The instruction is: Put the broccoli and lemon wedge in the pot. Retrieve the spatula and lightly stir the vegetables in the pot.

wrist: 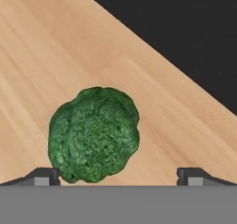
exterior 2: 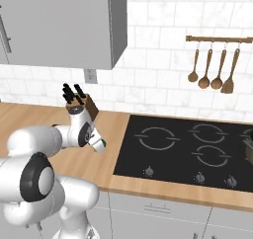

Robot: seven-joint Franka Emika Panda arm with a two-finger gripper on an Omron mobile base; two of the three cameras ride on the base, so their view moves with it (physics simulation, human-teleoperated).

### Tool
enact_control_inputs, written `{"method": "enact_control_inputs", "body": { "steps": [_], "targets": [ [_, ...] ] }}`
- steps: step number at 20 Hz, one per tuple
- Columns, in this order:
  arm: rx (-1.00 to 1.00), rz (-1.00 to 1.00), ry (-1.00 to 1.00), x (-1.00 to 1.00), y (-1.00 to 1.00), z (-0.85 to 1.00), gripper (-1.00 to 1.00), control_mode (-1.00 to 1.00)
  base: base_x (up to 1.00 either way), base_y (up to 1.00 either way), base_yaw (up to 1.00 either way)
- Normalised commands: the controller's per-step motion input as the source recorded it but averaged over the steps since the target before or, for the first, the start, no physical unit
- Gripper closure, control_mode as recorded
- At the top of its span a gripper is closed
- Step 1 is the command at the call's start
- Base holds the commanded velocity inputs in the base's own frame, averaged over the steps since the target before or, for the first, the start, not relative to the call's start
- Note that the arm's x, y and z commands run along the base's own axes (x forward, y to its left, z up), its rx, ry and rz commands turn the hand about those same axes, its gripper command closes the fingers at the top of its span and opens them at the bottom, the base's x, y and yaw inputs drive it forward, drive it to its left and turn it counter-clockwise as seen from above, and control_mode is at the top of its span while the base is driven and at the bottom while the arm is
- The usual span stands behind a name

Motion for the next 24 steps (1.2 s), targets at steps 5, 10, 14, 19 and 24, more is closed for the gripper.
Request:
{"method": "enact_control_inputs", "body": {
  "steps": [5,10,14,19,24],
  "targets": [
    [0.04,-0.05,0.0,0.19,0.0,0.0,-1.0,-1.0,0.0,0.0,0.0],
    [0.02,-0.04,0.0,0.14,0.0,0.0,-1.0,-1.0,0.0,0.0,0.0],
    [0.01,-0.05,0.0,0.09,0.0,-0.1,-1.0,-1.0,0.0,0.0,0.0],
    [0.0,-0.04,0.0,0.0,0.0,-0.24,-1.0,-1.0,0.0,0.0,0.0],
    [0.01,-0.04,0.0,0.06,0.0,-0.26,-1.0,-1.0,0.0,0.0,0.0]
  ]
}}
